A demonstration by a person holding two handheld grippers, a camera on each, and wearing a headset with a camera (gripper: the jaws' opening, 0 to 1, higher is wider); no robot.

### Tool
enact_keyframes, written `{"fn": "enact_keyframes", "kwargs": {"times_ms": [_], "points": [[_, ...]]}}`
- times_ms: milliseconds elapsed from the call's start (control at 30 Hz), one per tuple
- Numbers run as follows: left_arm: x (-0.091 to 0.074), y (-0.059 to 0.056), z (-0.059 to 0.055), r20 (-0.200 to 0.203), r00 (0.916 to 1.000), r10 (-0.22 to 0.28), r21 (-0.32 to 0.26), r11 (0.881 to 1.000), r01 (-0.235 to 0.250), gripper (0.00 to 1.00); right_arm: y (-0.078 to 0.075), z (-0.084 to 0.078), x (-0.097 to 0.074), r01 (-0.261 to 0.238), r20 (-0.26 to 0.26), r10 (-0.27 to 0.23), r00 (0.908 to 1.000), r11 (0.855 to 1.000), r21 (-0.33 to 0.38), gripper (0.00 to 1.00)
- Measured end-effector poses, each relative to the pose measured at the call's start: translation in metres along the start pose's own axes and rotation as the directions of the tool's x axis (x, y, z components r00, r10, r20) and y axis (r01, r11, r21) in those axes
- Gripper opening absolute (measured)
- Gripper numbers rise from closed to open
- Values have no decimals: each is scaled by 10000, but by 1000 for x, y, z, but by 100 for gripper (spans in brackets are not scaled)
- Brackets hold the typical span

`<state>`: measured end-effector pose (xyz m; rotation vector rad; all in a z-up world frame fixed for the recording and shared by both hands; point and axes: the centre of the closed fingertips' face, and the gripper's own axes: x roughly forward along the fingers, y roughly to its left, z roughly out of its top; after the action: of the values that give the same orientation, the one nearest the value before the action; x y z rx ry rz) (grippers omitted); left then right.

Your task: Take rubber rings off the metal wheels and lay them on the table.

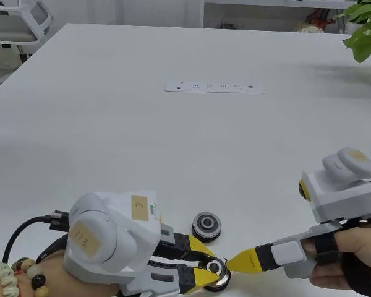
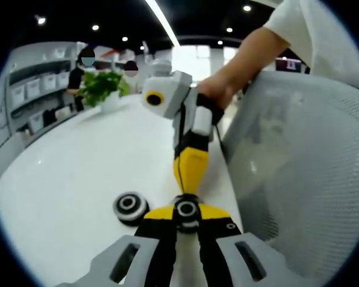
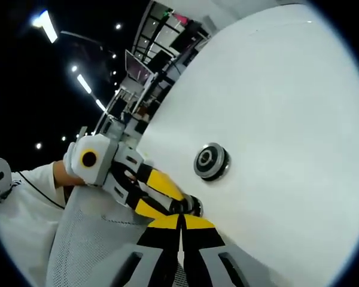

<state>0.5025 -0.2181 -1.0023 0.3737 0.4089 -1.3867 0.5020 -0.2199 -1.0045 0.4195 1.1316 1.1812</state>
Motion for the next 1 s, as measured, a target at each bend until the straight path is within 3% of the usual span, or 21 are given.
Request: {"fn": "enact_keyframes", "kwargs": {"times_ms": [300, 367, 400, 433, 467, 567, 633, 700, 833, 933, 1000], "points": [[0, 0, 0, 10, 10000, -1, -3, 10000, 1, 13, 10, 1, 8, -199, -50, 198, 9998, 9996, -208, 0], [1, 0, 0, 11, 10000, 19, -11, 10000, -19, 13, 19, 6, 13, -616, 138, 622, 9980, 9973, -393, 0], [2, 0, 1, 17, 10000, 56, -11, 10000, -56, 13, 32, 11, 15, -1173, 319, 1175, 9926, 9931, -79, 0], [2, 0, 1, 13, 10000, 76, -24, 10000, -76, 13, 23, 9, 16, -524, 44, 527, 9986, 9974, -500, 0], [2, 0, 1, 27, 9999, 97, -53, 9999, -97, 13, 12, 4, 17, -69, -385, 17, 9993, 9905, -1374, 0], [2, 0, 1, 79, 9999, 123, -122, 9999, -122, 13, 16, 5, 17, -315, -209, 299, 9993, 9963, -795, 0], [1, 0, 1, 93, 9999, 115, -137, 9998, -114, 13, 13, 4, 13, -87, -198, 69, 9998, 9960, -887, 0], [2, 0, 2, 60, 9999, 106, -673, 9977, -102, 13, 6, 4, 8, 155, -217, -174, 9996, 9961, -865, 0], [2, 0, 2, -48, 10000, -25, -641, 9979, 22, 14, 2, 7, 2, 378, -25, -381, 9993, 9967, -720, 0], [0, -6, 3, -88, 9989, -451, -1137, 9925, 438, 20, 2, 11, -2, 580, 31, -580, 9983, 9941, -918, 0], [-2, -8, 3, -145, 9980, -616, -1149, 9916, 595, 24, 5, 14, -4, 594, 100, -587, 9982, 9930, -1021, 0]]}}
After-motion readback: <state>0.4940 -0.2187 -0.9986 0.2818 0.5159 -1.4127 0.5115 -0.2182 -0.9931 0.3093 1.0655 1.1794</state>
